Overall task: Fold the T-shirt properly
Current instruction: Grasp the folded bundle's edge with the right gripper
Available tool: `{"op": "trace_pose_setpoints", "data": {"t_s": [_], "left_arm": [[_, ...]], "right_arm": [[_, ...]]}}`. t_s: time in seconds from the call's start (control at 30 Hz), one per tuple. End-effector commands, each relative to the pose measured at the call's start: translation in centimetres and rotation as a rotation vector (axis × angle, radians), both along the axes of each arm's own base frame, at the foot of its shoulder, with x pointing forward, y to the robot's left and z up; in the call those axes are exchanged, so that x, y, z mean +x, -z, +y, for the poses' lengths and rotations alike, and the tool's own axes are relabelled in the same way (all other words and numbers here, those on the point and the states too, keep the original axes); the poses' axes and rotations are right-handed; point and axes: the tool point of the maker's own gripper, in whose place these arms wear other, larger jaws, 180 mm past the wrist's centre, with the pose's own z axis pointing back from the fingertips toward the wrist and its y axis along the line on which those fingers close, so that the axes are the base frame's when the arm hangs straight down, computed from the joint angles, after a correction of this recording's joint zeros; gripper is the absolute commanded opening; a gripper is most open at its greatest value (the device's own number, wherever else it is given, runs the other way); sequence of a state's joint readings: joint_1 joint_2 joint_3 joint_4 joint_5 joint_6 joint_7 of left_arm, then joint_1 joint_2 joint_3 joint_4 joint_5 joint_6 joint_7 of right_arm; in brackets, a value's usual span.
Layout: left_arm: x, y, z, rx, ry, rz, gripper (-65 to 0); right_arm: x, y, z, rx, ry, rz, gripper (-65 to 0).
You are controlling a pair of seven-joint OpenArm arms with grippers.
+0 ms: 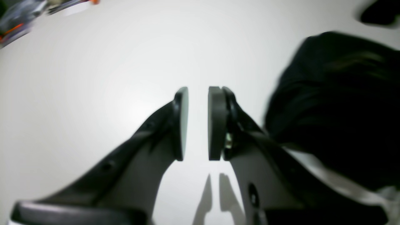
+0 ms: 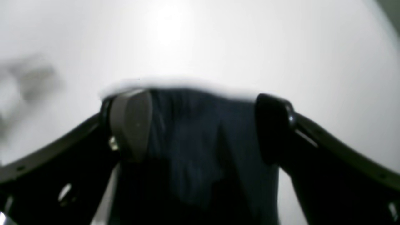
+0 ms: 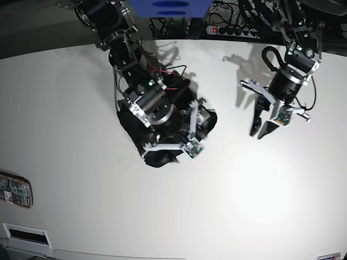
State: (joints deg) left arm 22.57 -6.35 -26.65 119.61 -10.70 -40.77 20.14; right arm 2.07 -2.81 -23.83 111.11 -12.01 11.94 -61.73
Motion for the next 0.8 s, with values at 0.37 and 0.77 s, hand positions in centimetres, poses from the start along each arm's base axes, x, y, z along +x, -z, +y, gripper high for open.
{"op": "trace_pose_setpoints", "data": {"t_s": [0.37,0.77], "left_arm": [[0.3,-1.7,0.3,-0.024,-0.005,-0.078,-56.0],[-0.9,-6.2,-0.3,-0.158,0.031,-0.372,-56.0]], "right_arm": [[2.3,-9.1,-0.6,0.569,0.007,-0.528,-15.6],[2.2,0.1,-4.0,0.643,0.15,-0.443,-15.6]]}}
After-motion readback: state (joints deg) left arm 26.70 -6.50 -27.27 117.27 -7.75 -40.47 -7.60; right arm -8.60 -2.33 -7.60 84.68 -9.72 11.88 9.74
